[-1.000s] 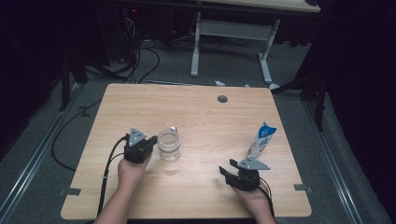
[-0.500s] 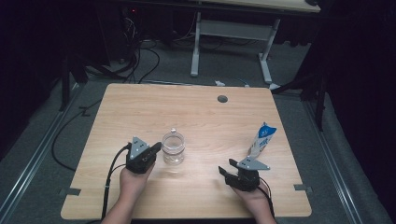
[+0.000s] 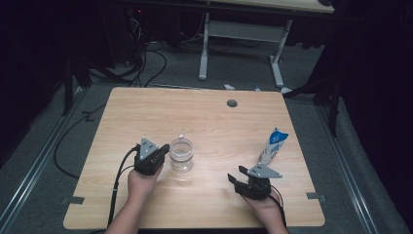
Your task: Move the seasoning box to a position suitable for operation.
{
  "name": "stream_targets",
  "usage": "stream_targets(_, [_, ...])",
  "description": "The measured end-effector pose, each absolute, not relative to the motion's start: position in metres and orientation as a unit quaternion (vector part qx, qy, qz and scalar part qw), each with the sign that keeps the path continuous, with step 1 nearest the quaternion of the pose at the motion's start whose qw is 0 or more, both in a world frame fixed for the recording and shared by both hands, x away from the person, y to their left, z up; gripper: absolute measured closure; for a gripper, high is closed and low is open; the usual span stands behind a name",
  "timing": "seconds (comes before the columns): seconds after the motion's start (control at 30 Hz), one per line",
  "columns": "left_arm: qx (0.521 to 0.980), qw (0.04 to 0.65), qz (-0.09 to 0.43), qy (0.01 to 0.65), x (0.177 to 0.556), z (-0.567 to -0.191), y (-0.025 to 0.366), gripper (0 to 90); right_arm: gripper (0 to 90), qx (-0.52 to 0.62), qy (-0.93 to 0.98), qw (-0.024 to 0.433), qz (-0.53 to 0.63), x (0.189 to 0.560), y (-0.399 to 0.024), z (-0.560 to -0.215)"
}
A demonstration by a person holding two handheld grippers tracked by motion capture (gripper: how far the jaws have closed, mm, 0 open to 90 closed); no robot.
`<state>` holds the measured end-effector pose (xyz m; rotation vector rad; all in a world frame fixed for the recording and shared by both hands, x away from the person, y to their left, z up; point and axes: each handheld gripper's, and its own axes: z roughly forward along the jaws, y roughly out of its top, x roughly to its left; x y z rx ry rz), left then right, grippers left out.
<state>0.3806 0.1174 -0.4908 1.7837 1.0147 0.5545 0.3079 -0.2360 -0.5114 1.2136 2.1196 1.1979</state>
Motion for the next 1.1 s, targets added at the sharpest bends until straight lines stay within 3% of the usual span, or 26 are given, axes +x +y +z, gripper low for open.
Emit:
stream_targets(0.7, [0.745,0.512,0.207,0.374,0.337,-0.491,0.094,90.0,43.3,0.433,0.766,0.207,0.427,0.308,-0.234,-0.512])
stream_targets(0.87, [0.738,0.498,0.214,0.401,0.352,-0.496,0.099,90.0,43.2,0.431,0.766,0.208,0.43,0.308,-0.234,-0.511])
stream_targets(1.1, [0.75,0.489,0.209,0.393,0.363,-0.498,0.095,90.0,43.2,0.431,0.766,0.208,0.429,0.308,-0.234,-0.511])
